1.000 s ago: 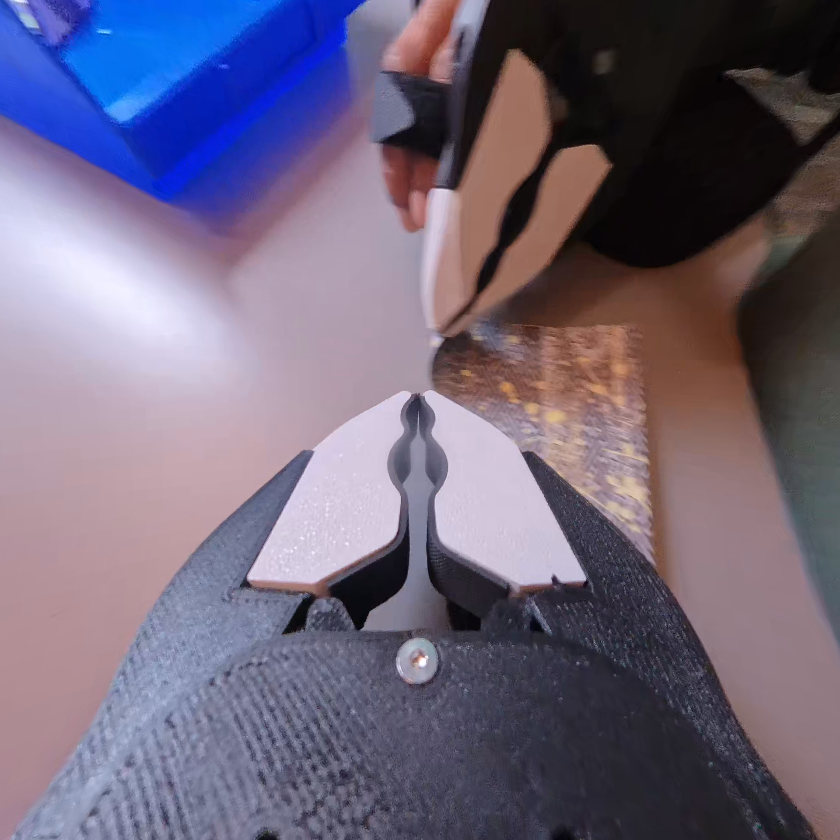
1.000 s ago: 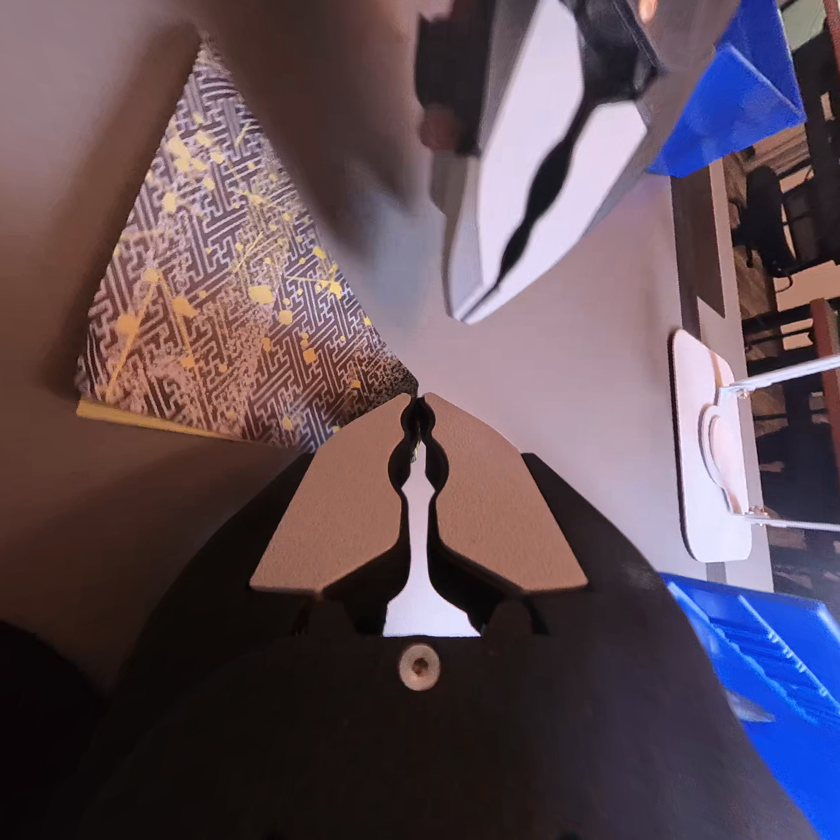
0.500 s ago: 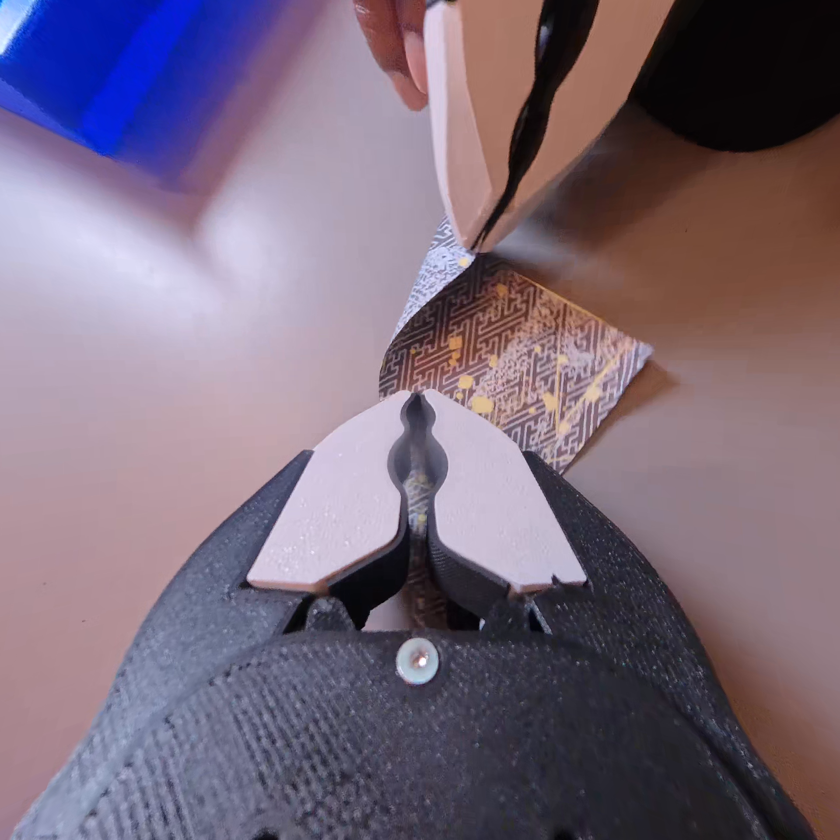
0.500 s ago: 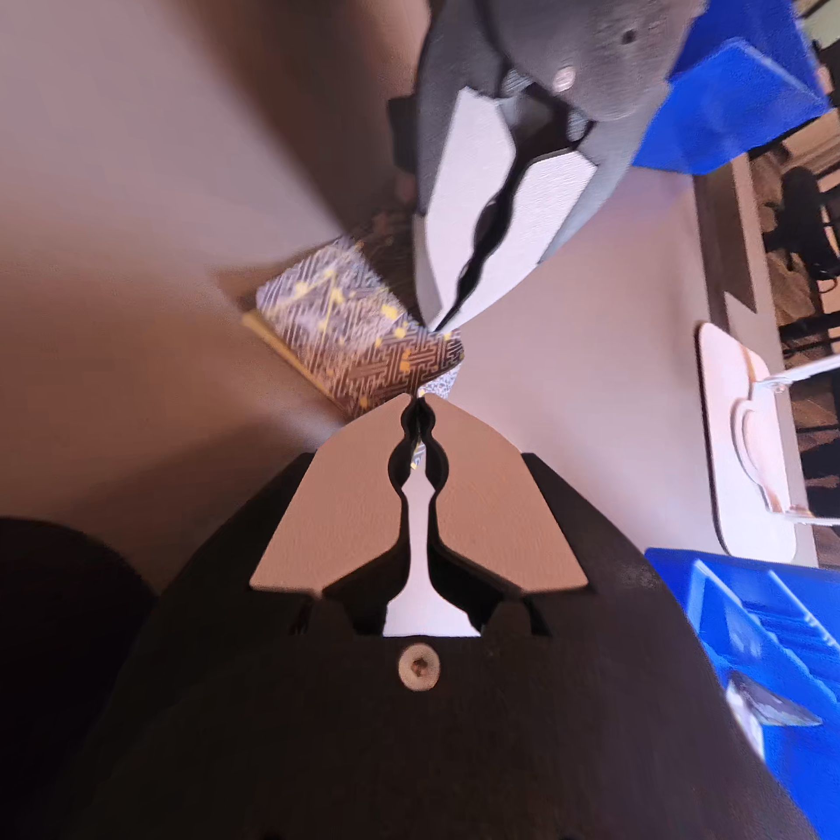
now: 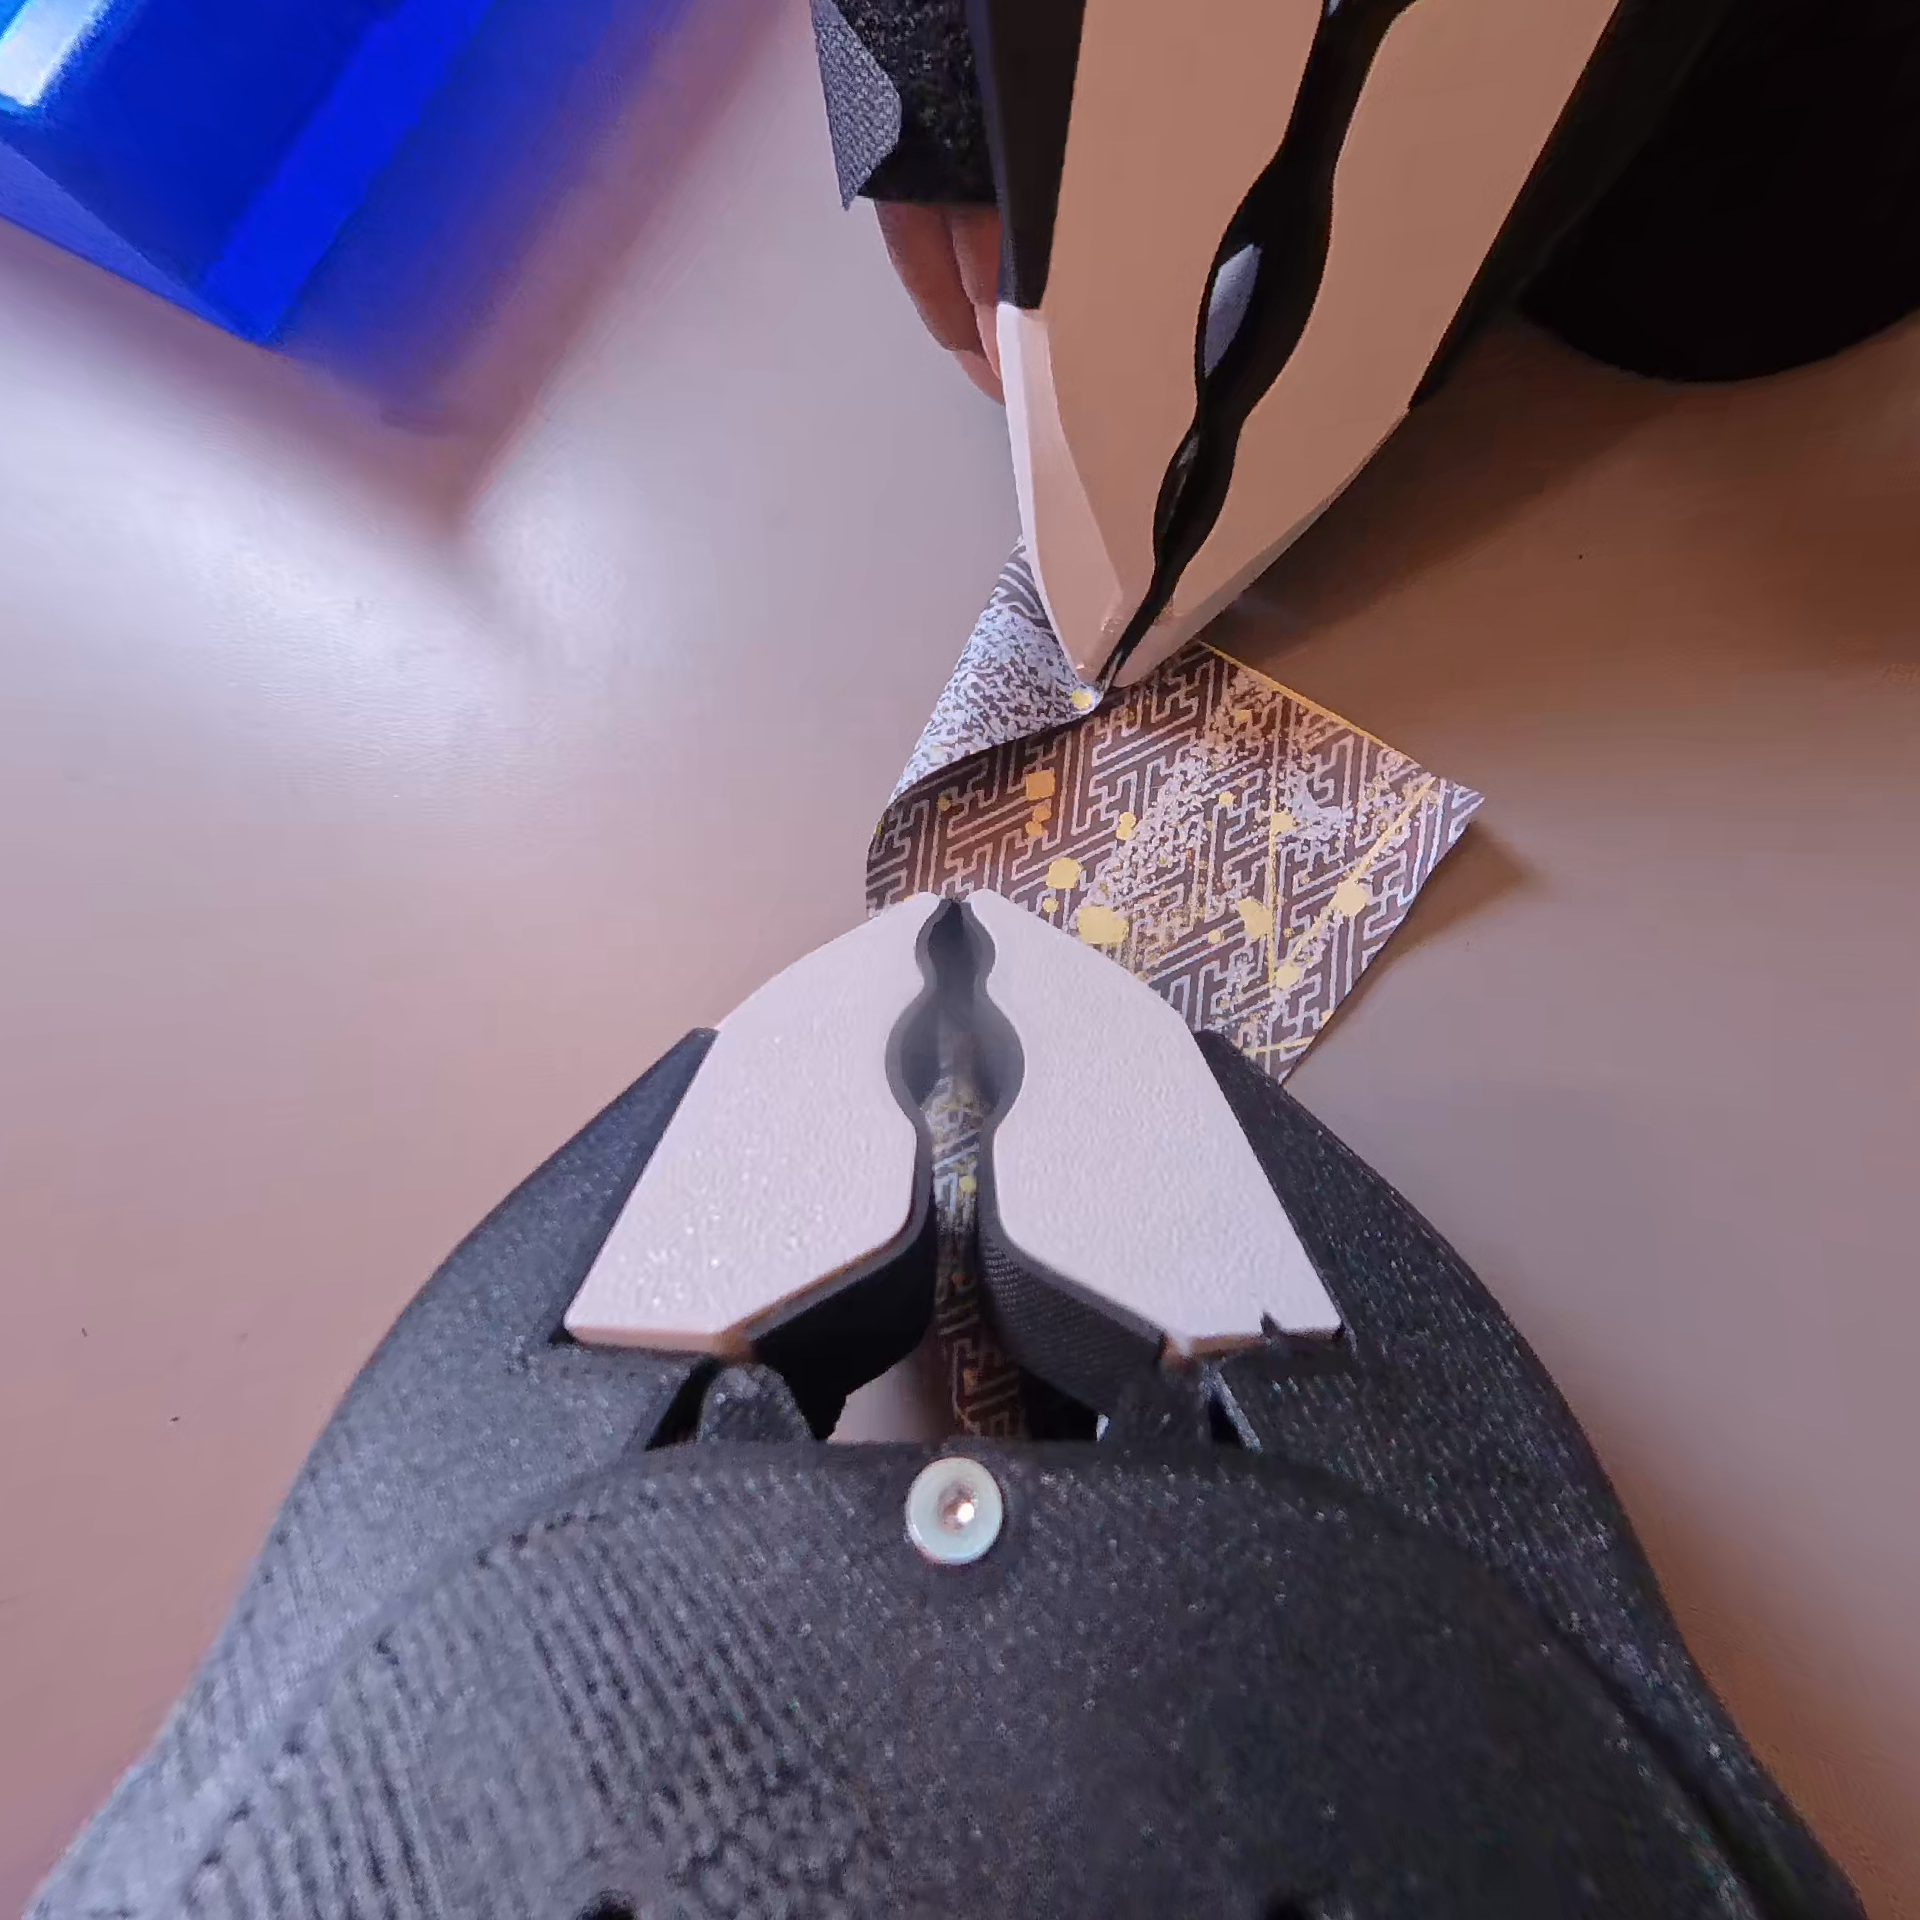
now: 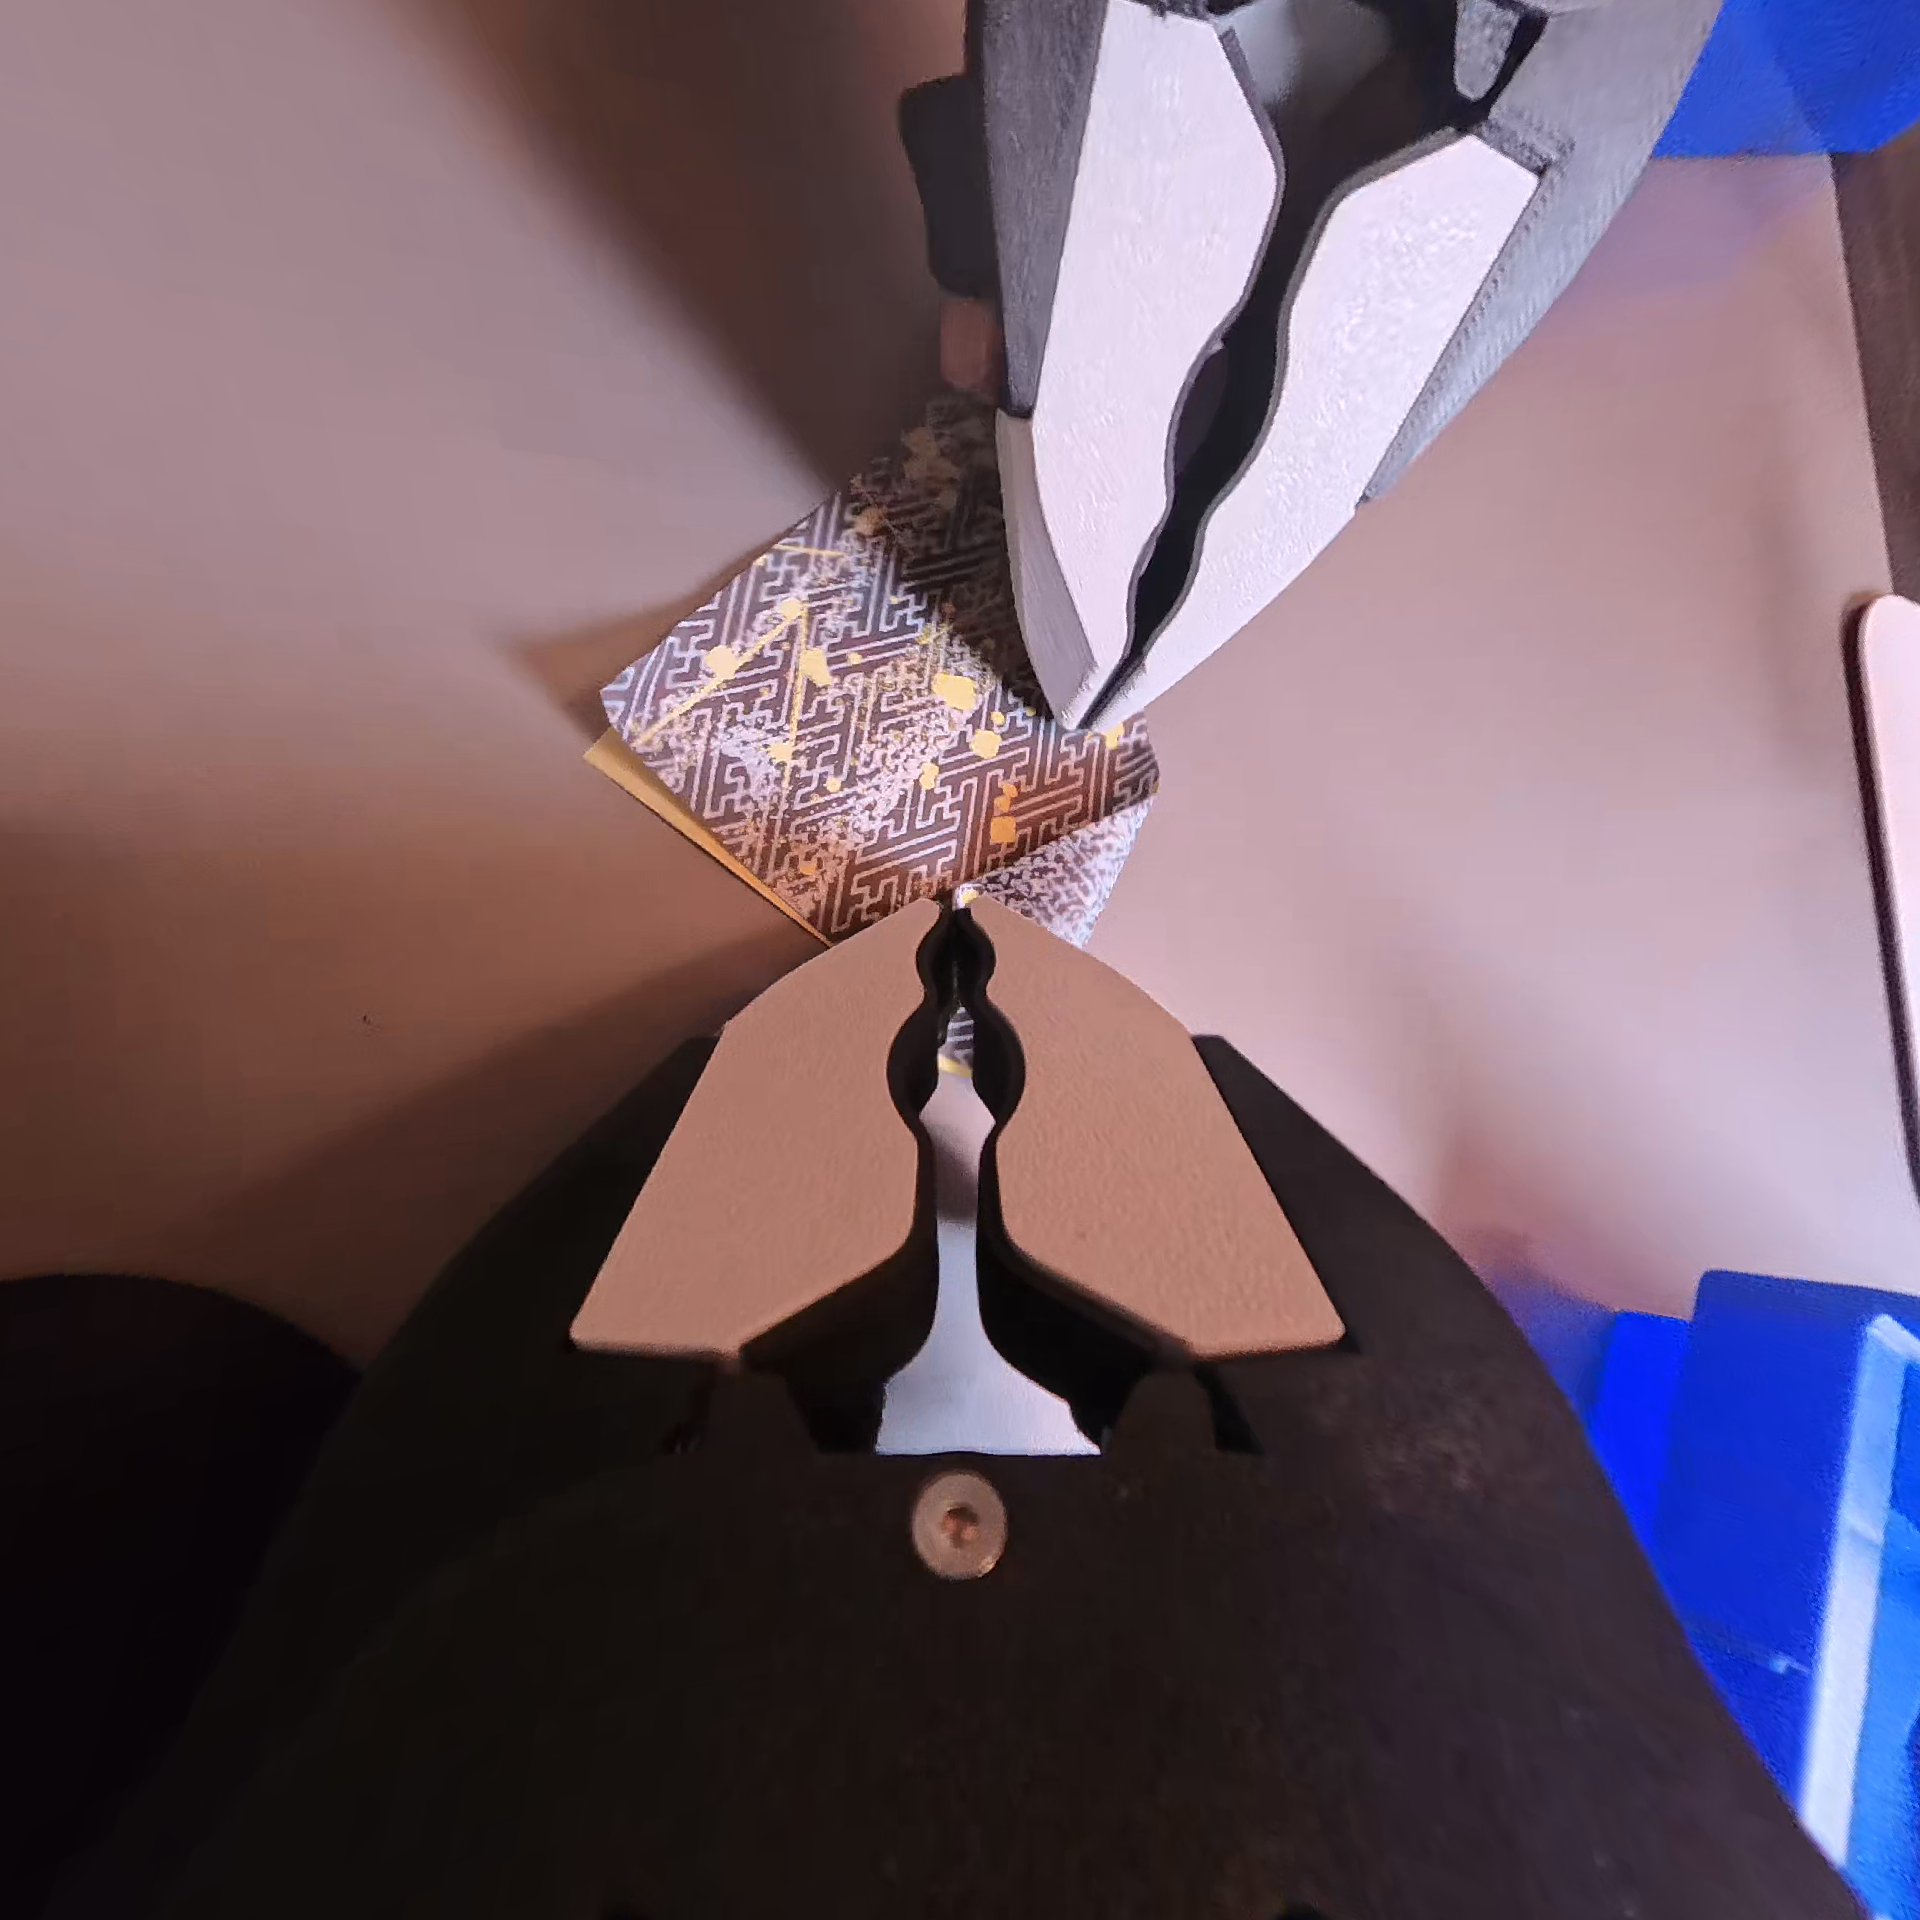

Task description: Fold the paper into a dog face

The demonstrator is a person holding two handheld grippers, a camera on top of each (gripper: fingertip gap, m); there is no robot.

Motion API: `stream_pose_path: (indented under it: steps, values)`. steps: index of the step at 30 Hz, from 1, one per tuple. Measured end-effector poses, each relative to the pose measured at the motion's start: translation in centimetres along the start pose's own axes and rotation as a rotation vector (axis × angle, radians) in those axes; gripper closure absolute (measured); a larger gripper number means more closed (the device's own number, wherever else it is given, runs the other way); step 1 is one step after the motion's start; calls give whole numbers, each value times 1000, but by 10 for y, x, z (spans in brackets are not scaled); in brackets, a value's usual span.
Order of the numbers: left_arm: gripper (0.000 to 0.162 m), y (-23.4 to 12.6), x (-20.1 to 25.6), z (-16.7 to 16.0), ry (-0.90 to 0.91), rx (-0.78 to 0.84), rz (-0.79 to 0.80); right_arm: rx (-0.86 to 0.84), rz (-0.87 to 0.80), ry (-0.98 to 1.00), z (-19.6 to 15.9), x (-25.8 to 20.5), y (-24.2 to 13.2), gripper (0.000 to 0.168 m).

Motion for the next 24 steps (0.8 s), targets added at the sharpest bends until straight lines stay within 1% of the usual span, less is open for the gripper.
stream_pose_path:
  steps: [7, 13, 21, 22, 24]
  values:
    - [162, -1, -2, 0, 3, -8, 0, 28, 15, 52, -3, 1, 0, 168]
    - [162, -1, -2, 0, -6, -11, 7, 28, 24, 60, -4, -1, -3, 168]
    - [162, -1, -1, 0, -29, -9, 17, 34, 4, 88, -5, -3, -3, 168]
    - [162, -2, -1, 1, -33, 7, 14, 33, 1, 94, -5, -3, -3, 168]
    - [162, -6, -1, 12, -81, 104, -22, 30, -2, 109, -5, -3, -3, 168]
Point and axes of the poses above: each gripper's, where its closed fingertips meet, y out along the fingers, z out of its top, x = y × z across the jaws, the point moved 8 cm from there along -y, back along the fingers, and after that the axes turned 7 degrees about -y, right-handed, at the moved point
